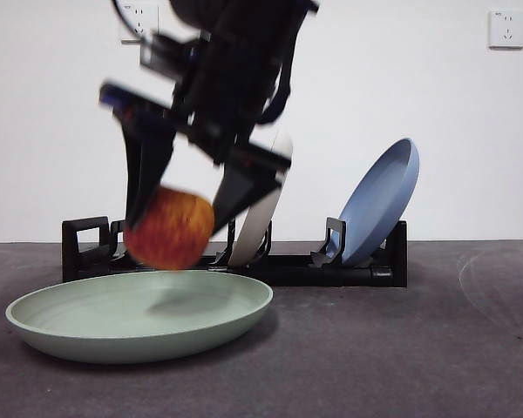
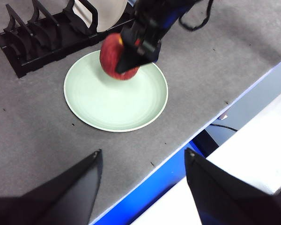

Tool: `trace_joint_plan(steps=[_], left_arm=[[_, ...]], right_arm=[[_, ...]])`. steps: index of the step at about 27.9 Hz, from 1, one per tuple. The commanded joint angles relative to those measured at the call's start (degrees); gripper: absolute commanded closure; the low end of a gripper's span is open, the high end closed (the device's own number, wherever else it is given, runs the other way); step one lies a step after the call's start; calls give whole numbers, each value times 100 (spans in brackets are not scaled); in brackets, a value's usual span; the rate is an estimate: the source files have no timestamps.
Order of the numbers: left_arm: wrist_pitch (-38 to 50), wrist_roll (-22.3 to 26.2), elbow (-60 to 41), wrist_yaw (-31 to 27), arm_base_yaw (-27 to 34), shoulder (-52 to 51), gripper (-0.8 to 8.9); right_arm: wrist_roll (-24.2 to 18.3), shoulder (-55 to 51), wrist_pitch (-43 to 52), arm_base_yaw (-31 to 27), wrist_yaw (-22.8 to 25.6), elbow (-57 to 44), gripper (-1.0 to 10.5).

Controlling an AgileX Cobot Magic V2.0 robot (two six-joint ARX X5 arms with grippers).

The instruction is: Take the green plate from the plate rack,put the plate on the table,take the apple from the table,put the apple in the plate

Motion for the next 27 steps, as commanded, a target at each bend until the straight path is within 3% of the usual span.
trace_joint_plan(steps=[1, 27], left_arm=[[50, -9, -11, -22, -17, -13, 522], [48, -17, -11, -166, -17, -13, 522]], right_arm=[[55, 225, 7, 48, -13, -13, 959], [-55, 590, 42, 197, 195, -13, 959]])
